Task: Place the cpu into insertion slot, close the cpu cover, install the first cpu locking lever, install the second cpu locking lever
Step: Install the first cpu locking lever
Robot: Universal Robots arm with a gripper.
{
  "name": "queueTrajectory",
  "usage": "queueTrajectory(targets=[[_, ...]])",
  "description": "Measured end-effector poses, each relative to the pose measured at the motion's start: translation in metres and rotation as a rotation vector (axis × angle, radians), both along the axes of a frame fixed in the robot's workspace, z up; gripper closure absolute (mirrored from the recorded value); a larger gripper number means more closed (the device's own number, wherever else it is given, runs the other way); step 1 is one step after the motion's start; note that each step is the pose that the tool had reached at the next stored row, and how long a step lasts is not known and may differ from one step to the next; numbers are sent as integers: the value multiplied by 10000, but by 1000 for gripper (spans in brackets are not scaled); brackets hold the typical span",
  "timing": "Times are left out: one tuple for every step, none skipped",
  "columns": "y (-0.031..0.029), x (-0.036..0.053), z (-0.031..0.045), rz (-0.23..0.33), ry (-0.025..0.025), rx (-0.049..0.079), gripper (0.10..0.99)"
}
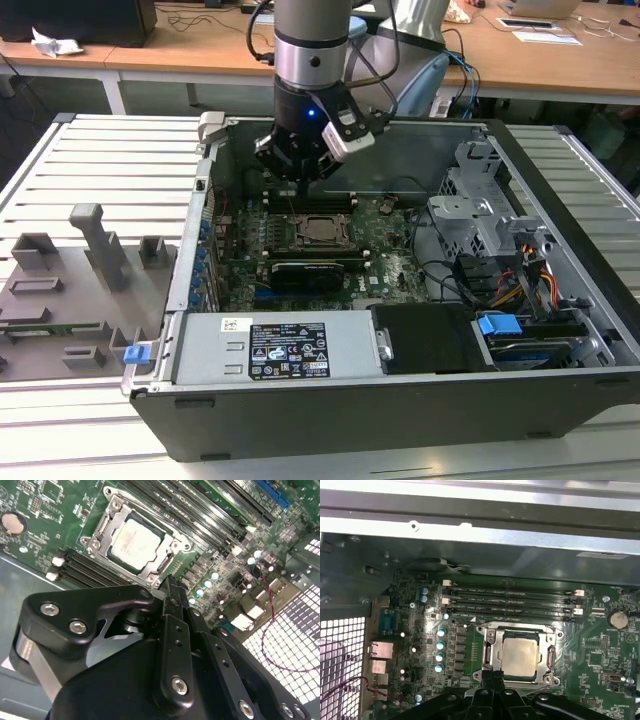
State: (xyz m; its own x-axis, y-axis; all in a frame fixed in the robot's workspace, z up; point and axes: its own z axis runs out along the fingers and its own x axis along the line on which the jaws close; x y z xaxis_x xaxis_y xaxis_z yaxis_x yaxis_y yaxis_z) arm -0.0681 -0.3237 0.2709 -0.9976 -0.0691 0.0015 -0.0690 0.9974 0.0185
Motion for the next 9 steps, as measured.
queueTrajectory(targets=[[5,-68,-14,2,-41,0,980],[11,-119,-21,0,-77,4,980],[17,-159,-27,0,-104,5,980],[24,-177,-32,-1,-116,5,980],[36,-195,-43,0,-127,7,980],[52,-221,-59,3,-137,11,980],[65,-247,-68,5,-144,12,980],[76,-260,-74,5,-147,12,980],[96,-274,-83,6,-150,14,980]])
